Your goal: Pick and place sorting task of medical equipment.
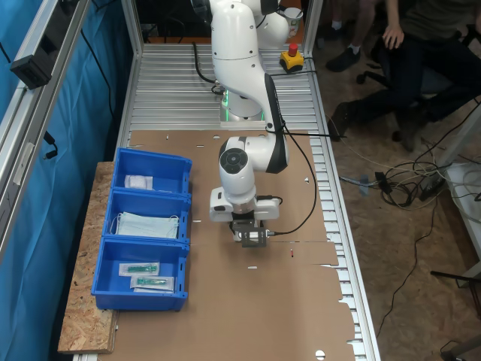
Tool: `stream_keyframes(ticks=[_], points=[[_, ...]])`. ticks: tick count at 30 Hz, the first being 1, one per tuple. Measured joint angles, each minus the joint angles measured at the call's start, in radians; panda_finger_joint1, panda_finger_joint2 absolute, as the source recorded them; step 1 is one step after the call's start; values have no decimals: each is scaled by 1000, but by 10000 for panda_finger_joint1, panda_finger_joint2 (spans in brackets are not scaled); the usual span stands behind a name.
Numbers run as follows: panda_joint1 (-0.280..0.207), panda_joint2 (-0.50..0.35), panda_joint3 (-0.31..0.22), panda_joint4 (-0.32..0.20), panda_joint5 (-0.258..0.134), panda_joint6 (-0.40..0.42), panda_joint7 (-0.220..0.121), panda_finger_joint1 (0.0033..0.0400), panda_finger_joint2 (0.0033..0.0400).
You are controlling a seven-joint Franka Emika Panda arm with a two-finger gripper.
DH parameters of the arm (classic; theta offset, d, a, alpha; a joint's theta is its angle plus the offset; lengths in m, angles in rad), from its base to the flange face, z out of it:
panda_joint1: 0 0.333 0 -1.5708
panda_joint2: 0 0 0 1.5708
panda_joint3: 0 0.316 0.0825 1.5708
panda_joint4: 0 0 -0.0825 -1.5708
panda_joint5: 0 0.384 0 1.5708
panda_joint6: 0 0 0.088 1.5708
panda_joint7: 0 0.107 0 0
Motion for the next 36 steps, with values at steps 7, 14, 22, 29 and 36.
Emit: stream_keyframes(ticks=[7,14,22,29,36], points=[[0,0,0,-7,0,0,0,400,400],[0,0,0,-24,0,0,0,400,400],[0,1,0,-26,0,0,0,400,400],[0,1,0,-26,0,0,0,400,400],[0,1,0,-26,0,0,0,400,400]])
